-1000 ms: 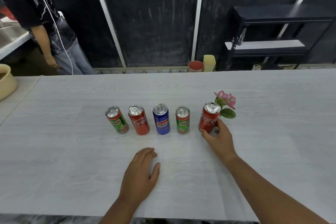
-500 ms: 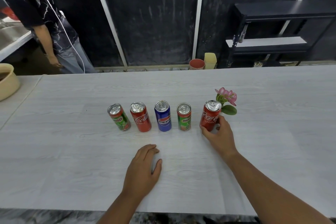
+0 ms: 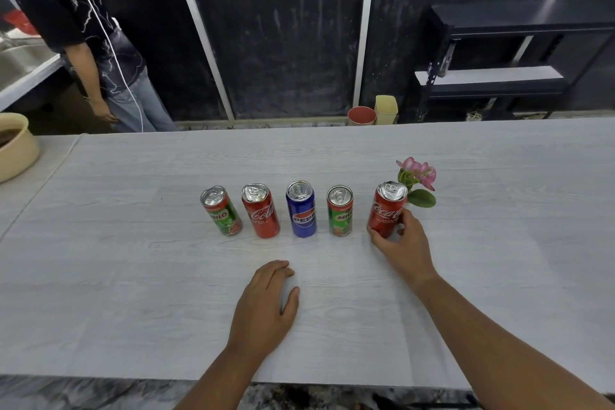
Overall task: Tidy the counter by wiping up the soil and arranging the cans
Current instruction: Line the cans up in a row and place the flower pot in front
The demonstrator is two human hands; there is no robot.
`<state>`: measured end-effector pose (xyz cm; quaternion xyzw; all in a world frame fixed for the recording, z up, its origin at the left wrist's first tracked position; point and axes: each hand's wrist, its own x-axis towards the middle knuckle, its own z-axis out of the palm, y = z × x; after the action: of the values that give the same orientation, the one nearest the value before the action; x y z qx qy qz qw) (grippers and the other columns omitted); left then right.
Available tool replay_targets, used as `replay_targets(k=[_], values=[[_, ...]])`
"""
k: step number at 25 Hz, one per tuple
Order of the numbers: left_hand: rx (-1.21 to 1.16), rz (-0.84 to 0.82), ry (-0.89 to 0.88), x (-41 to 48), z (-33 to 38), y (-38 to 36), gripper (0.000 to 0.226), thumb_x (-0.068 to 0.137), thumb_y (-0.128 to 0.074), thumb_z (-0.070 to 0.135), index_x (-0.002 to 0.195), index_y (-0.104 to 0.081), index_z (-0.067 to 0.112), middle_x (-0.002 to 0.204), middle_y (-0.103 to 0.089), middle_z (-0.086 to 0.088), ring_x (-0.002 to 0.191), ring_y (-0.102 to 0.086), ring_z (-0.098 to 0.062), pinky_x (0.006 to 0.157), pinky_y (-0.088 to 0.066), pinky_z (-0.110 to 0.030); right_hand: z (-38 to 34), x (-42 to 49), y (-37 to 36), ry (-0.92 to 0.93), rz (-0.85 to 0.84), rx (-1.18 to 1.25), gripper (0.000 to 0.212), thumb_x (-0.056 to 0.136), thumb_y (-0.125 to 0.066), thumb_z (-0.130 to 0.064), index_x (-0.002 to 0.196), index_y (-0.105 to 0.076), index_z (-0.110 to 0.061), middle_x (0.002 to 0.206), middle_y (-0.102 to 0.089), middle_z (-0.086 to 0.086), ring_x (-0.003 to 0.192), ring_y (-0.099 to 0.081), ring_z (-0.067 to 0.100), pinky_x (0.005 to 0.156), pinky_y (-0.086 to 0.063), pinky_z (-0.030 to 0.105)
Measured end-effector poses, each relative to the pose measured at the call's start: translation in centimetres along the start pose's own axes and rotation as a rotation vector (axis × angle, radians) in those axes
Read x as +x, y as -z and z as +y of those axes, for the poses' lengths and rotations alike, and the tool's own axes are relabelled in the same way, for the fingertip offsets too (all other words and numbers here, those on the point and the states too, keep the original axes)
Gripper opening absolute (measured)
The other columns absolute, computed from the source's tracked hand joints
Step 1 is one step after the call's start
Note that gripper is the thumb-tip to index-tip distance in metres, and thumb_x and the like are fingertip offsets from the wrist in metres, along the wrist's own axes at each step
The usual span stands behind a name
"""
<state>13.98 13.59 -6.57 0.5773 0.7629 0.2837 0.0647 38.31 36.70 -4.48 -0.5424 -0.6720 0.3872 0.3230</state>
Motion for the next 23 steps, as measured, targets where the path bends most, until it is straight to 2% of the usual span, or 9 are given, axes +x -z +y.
replay_targets(k=[2,4,7,9,11,14,19,21,23], values=[[0.005,-0.004,0.001,0.0,0.0,0.0,0.037,0.102,-0.060,0.047,0.134,-0.066,0.030,0.145,-0.058,0.017,0.138,-0.051,0.001,0.114,-0.044,-0.021,-0.1,0.0,0.0,0.007,-0.010,-0.012,0.064,0.077,-0.093,-0.043,0.129,-0.056,-0.037,0.111,-0.056,-0.022,0.113,-0.057,0.014,0.095,-0.047,0.032],[0.003,-0.006,0.007,0.0,-0.1,-0.1,0.038,0.102,-0.059,0.048,0.135,-0.066,0.030,0.146,-0.058,0.017,0.138,-0.050,0.001,0.114,-0.044,-0.021,-0.3,0.1,0.0,0.005,-0.023,-0.020,0.066,0.077,-0.094,-0.042,0.132,-0.058,-0.032,0.111,-0.056,-0.020,0.115,-0.057,0.017,0.096,-0.048,0.033],[-0.002,-0.006,0.012,0.0,-0.2,-0.2,0.038,0.102,-0.060,0.047,0.135,-0.065,0.030,0.146,-0.058,0.018,0.139,-0.050,0.002,0.115,-0.045,-0.022,-0.5,-0.6,0.7,-0.029,-0.062,0.026,0.079,0.078,-0.095,-0.043,0.145,-0.056,-0.026,0.127,-0.060,-0.011,0.120,-0.057,0.013,0.102,-0.048,0.033],[0.004,-0.008,0.015,0.1,-0.3,-0.3,0.038,0.102,-0.059,0.049,0.136,-0.065,0.032,0.147,-0.057,0.020,0.139,-0.048,0.004,0.115,-0.042,-0.020,0.0,-2.2,1.6,-0.039,0.012,0.081,0.077,0.083,-0.089,-0.051,0.150,-0.055,-0.031,0.133,-0.064,-0.014,0.123,-0.059,0.007,0.105,-0.047,0.031],[0.004,-0.012,0.020,0.1,-0.4,-0.4,0.039,0.102,-0.058,0.050,0.136,-0.065,0.032,0.147,-0.057,0.021,0.139,-0.047,0.005,0.116,-0.041,-0.019,0.6,-3.9,2.5,-0.066,0.150,0.135,0.057,0.090,-0.077,-0.056,0.141,-0.060,-0.038,0.130,-0.068,-0.018,0.127,-0.060,0.006,0.109,-0.048,0.036],[0.013,-0.018,0.011,0.1,-0.6,-0.6,0.039,0.101,-0.060,0.049,0.135,-0.066,0.032,0.147,-0.057,0.020,0.138,-0.049,0.003,0.114,-0.045,-0.022,1.5,-4.0,3.6,-0.086,0.228,0.055,0.032,0.098,-0.074,-0.041,0.129,-0.069,-0.037,0.129,-0.067,-0.016,0.129,-0.058,0.010,0.116,-0.047,0.048],[0.036,-0.024,0.009,0.3,-0.9,-0.9,0.042,0.100,-0.057,0.052,0.134,-0.067,0.030,0.146,-0.059,0.017,0.136,-0.049,0.003,0.114,-0.041,-0.022,1.6,1.6,4.2,-0.034,0.230,-0.322,0.042,0.089,-0.083,-0.047,0.118,-0.077,-0.017,0.119,-0.074,0.003,0.126,-0.063,0.030,0.109,-0.043,0.053],[0.031,-0.024,0.007,0.3,-0.9,-1.0,0.041,0.099,-0.056,0.053,0.132,-0.068,0.031,0.145,-0.058,0.019,0.137,-0.050,0.002,0.114,-0.044,-0.024,1.3,4.1,4.2,-0.061,0.192,-0.337,0.047,0.080,-0.085,-0.059,0.106,-0.075,-0.021,0.105,-0.071,-0.001,0.115,-0.064,0.027,0.105,-0.044,0.050],[0.037,-0.021,0.012,0.3,-0.9,-1.1,0.042,0.099,-0.055,0.054,0.132,-0.068,0.031,0.144,-0.056,0.022,0.137,-0.050,0.002,0.113,-0.045,-0.026,1.1,5.9,3.7,-0.084,0.170,-0.291,0.048,0.070,-0.076,-0.070,0.097,-0.073,-0.030,0.102,-0.070,-0.004,0.113,-0.064,0.025,0.110,-0.041,0.052]])
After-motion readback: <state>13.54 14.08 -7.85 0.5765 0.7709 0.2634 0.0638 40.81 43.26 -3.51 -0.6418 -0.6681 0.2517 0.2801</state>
